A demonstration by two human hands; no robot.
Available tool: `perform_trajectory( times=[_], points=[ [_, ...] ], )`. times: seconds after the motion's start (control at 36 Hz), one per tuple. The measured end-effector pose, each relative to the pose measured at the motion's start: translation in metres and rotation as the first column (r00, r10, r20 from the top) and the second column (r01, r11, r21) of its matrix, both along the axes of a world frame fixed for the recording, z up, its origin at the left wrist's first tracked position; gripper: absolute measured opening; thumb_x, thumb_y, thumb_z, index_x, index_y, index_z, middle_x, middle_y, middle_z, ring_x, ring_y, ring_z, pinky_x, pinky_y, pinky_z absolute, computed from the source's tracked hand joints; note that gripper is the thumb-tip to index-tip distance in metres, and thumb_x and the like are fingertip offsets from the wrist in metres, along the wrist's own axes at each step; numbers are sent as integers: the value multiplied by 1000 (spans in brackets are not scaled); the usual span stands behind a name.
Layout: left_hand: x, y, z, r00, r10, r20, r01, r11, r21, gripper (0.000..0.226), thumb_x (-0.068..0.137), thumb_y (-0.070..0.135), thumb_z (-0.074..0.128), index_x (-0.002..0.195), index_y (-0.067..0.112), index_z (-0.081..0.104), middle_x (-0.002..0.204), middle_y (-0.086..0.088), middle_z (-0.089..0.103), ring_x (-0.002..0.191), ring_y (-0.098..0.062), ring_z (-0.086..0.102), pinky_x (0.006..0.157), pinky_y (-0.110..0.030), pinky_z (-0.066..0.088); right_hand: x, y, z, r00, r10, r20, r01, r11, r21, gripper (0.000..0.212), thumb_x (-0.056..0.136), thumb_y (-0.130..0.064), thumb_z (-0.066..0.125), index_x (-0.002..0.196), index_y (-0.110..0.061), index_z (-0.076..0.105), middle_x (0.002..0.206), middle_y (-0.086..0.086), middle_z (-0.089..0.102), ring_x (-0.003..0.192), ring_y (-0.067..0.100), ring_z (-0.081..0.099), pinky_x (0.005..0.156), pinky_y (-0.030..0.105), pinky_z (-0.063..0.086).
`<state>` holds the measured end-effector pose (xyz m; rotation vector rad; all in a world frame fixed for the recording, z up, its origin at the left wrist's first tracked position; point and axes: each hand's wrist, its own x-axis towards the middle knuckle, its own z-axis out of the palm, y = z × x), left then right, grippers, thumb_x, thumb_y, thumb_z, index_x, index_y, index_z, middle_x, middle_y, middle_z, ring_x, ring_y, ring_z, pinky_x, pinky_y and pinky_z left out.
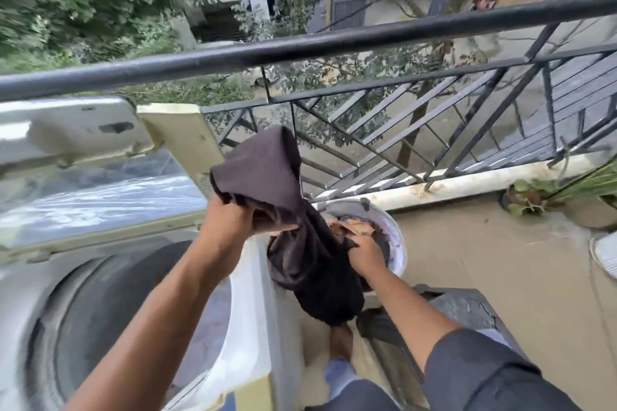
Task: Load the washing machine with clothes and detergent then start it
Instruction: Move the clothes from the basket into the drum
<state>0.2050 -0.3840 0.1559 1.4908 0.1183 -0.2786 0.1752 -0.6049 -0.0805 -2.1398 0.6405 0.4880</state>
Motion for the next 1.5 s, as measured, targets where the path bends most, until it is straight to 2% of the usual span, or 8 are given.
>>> perform_trajectory(
  times=[0.31,0.47,0.67,0.97,1.11,1.22,1.39,1.5],
  points=[
    [-27,15,-66,984,-159,-85,180,818,546,93,72,17,72,141,60,25,115,1,75,100,-23,74,96,-53,59,-10,8,127,917,-314,247,228,919,322,43,78,-8,45,95,-33,76,94,-11,78,98,19,73,93,45,60],
    [-35,-10,-87,916,-402,13,361,838,410,133,61,49,101,162,42,15,160,8,41,145,-5,46,120,-36,42,-18,27,219,870,-305,386,-5,779,627,57,85,17,40,96,-20,81,98,8,80,94,22,75,86,36,58],
    [-22,-32,-57,999,-26,26,19,970,243,15,97,7,69,105,19,73,85,15,78,88,-11,68,75,-22,54,-24,31,257,851,-19,525,-379,669,640,45,89,19,61,129,-1,64,120,25,72,109,26,69,103,42,52],
    [-16,25,-4,968,54,-244,-149,909,-390,41,101,24,61,139,10,63,134,-8,72,126,-25,68,102,-43,58,-34,-16,165,953,278,120,-260,954,-148,91,80,-2,64,150,-51,33,141,-3,55,127,21,56,94,33,49],
    [-26,46,19,969,-31,-246,-102,855,-509,34,95,31,57,110,15,83,125,-9,76,111,-23,75,93,-39,63,-37,14,148,985,-81,154,53,982,181,35,107,-45,52,141,-36,55,140,4,60,135,26,53,95,19,46],
    [-35,64,20,965,-57,-258,-92,842,-531,34,94,30,57,105,14,85,121,-9,77,109,-23,76,91,-38,63,-41,42,165,959,-266,-94,276,815,510,30,107,6,38,98,-15,57,98,4,59,94,24,59,81,30,54],
    [-56,106,10,970,34,-240,-125,920,-371,39,91,29,63,124,11,75,127,-12,75,114,-29,74,95,-45,60,-37,30,171,922,-360,-140,327,533,780,37,43,-44,102,61,-18,82,89,9,79,69,24,73,59,32,59],
    [-74,136,4,980,97,-175,-143,950,-279,36,91,29,63,122,11,72,105,-7,79,78,-18,76,57,-29,55,-35,53,212,971,-236,29,12,170,985,52,90,-26,77,129,7,67,141,30,58,129,32,61,112,40,47]
  ],
)
